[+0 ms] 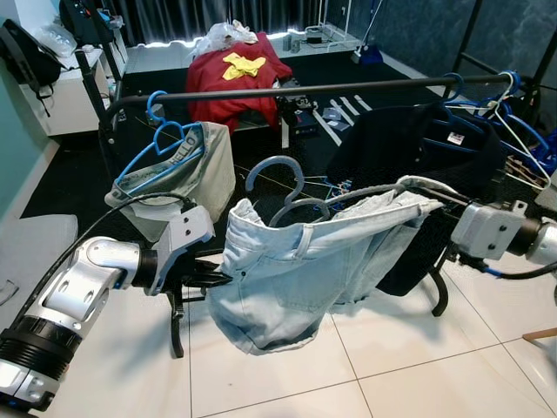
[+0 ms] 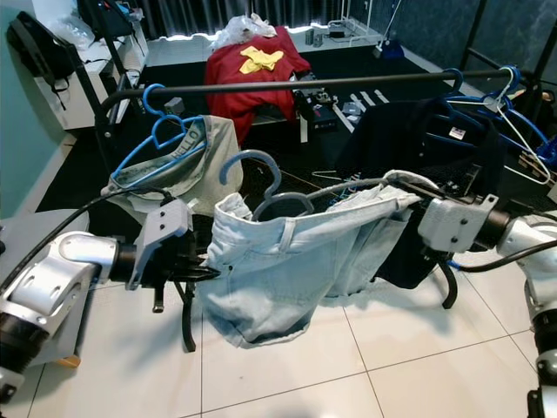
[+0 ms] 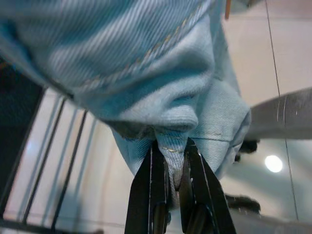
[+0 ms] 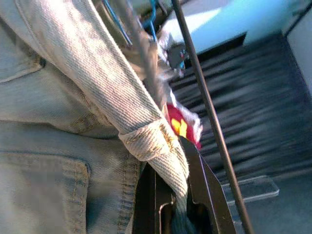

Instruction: Hang hanger

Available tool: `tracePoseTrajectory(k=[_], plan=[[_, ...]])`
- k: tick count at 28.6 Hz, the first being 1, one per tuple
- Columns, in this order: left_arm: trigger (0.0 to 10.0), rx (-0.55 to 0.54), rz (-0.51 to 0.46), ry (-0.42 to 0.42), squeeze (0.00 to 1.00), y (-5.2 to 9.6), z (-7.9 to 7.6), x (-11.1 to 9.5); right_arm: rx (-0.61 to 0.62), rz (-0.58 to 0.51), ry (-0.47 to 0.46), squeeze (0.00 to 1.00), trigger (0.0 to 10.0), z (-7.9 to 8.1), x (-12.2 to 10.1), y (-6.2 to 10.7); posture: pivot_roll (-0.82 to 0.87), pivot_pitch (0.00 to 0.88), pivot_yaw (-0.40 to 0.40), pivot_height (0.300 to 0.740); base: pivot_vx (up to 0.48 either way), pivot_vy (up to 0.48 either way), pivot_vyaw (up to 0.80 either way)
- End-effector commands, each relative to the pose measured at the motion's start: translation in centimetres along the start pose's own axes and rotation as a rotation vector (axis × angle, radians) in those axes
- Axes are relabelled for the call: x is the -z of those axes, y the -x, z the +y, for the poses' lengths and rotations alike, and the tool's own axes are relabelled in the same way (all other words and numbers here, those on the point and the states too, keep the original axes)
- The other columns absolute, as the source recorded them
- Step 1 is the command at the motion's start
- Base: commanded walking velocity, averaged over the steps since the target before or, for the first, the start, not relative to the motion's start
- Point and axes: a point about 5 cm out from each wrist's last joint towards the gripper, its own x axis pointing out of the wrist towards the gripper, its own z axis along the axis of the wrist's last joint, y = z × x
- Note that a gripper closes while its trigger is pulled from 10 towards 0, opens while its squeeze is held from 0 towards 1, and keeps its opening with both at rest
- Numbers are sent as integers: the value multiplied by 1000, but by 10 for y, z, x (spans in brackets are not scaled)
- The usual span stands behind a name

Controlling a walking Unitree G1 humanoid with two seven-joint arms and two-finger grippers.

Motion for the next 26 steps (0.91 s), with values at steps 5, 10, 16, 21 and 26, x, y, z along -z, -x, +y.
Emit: tracePoseTrajectory(k=[5, 10, 16, 21, 26], plan=[[0, 9, 222, 44, 0, 10, -3, 34, -1, -38, 40, 0, 0, -5, -6, -2, -60, 77, 35, 740, 0, 0, 0], [0, 37, 288, 23, 0, 15, -4, 39, -98, -45, 48, 0, 0, 7, -6, -3, -62, 78, 38, 740, 0, 0, 0], [0, 30, 282, 12, 0, 10, -3, 35, -180, -87, 28, 0, 0, 20, -10, -13, -63, 75, 38, 740, 0, 0, 0], [0, -9, 217, 23, 0, 5, 0, 27, -151, -107, -51, 0, 0, 24, -12, -22, -62, 72, 35, 740, 0, 0, 0], [0, -202, -20, 137, 0, -3, 16, 7, 239, -62, -320, 0, 0, 0, 1, -28, -58, 68, 32, 740, 0, 0, 0]])
